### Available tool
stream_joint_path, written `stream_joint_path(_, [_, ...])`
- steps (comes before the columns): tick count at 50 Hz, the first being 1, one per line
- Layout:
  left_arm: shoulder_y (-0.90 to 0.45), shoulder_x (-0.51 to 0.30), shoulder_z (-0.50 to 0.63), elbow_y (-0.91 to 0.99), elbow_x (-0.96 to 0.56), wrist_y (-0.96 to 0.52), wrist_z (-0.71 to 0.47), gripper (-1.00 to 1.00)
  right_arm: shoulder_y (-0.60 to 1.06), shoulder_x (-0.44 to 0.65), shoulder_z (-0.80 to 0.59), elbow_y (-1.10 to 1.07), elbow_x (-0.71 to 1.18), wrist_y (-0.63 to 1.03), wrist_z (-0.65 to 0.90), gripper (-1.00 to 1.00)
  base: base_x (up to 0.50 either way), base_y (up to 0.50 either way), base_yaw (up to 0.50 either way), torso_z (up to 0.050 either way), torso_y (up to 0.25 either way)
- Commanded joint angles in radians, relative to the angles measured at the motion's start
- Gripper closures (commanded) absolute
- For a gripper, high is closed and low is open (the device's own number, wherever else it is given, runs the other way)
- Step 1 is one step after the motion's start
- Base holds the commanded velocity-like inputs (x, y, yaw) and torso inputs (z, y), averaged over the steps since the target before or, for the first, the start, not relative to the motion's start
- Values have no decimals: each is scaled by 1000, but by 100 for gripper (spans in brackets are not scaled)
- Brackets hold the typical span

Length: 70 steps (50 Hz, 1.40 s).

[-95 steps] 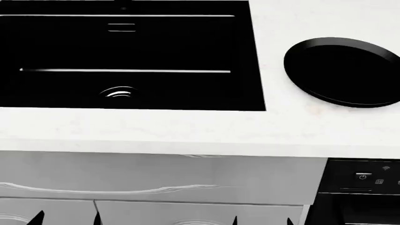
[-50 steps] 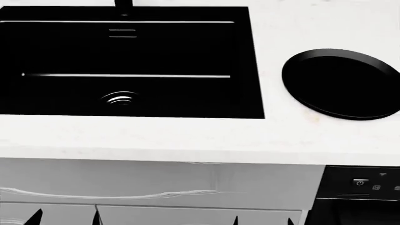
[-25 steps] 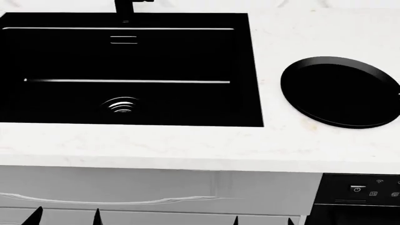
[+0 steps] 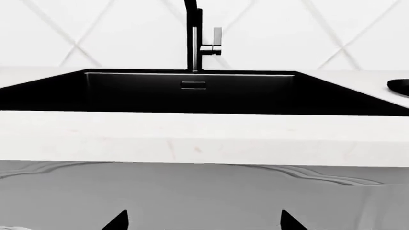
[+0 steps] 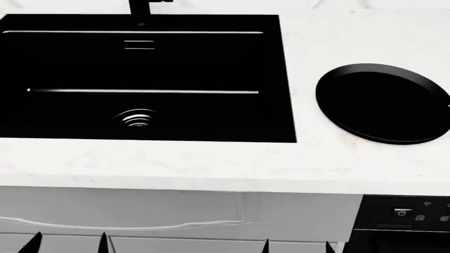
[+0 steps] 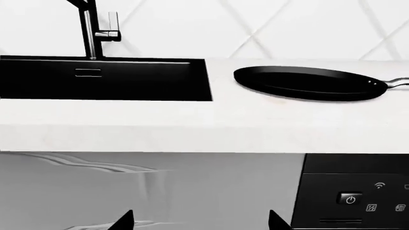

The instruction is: Pick the pan and sponge and place them into the sink. Then turn on the water.

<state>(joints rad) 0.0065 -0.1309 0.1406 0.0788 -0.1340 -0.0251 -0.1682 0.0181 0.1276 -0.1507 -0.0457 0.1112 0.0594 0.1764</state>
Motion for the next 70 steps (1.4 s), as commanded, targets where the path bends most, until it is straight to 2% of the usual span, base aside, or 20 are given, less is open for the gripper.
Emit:
stream_joint_path(1, [-6,-35,7,147,-41,-166,-16,-100,17,31,-10,-169,52,125,-23,-100,0,0,0,0,0])
stream_joint_path(12, [-66,-87,-19,388,-96,-418,-56,-100,8,112,29,-434,68,242,8,-100,0,0,0,0,0])
stream_joint_path(15, [-85,-101,-43,434,-122,-477,-63,-100,11,147,46,-537,67,355,32,-100,0,0,0,0,0])
stream_joint_path(17, [-102,-124,-66,489,-166,-547,-52,-100,24,156,105,-628,154,490,36,-100,0,0,0,0,0])
stream_joint_path(21, [-170,-174,-48,548,-199,-689,-35,-100,54,221,142,-744,202,597,19,-100,0,0,0,0,0])
stream_joint_path(25, [-263,-195,-127,568,-261,-807,-46,-100,116,245,263,-818,337,741,12,-100,0,0,0,0,0])
stream_joint_path(29, [-303,-234,-160,583,-298,-880,-31,-100,180,295,380,-876,482,884,-4,-100,0,0,0,0,0])
stream_joint_path(34, [-347,-246,-234,597,-367,-965,-25,-100,243,354,500,-936,635,1052,14,-100,0,0,0,0,0])
stream_joint_path(35, [-350,-264,-208,593,-355,-961,-15,-100,248,379,537,-954,677,1085,6,-100,0,0,0,0,0])
stream_joint_path(36, [-364,-272,-259,578,-379,-991,-15,-100,253,375,687,-955,822,1145,23,-100,0,0,0,0,0])
stream_joint_path(37, [-351,-266,-270,588,-382,-988,-20,-100,244,372,723,-966,827,1143,28,-100,0,0,0,0,0])
stream_joint_path(41, [-324,-269,-284,579,-378,-969,-16,-100,196,363,696,-950,782,1099,13,-100,0,0,0,0,0])
stream_joint_path(50, [-351,-286,-292,607,-401,-1007,-19,-100,244,402,706,-943,860,1165,56,-100,0,0,0,0,0])
stream_joint_path(56, [-358,-284,-272,634,-407,-1029,-30,-100,263,420,647,-922,838,1160,60,-100,32,0,0,0,0])
stream_joint_path(61, [-346,-297,-302,643,-418,-1026,-23,-100,289,424,612,-901,830,1155,63,-100,272,-83,0,0,0])
stream_joint_path(70, [-356,-298,-305,672,-436,-1037,-26,-100,283,430,665,-914,872,1178,99,-100,284,-93,0,0,0])
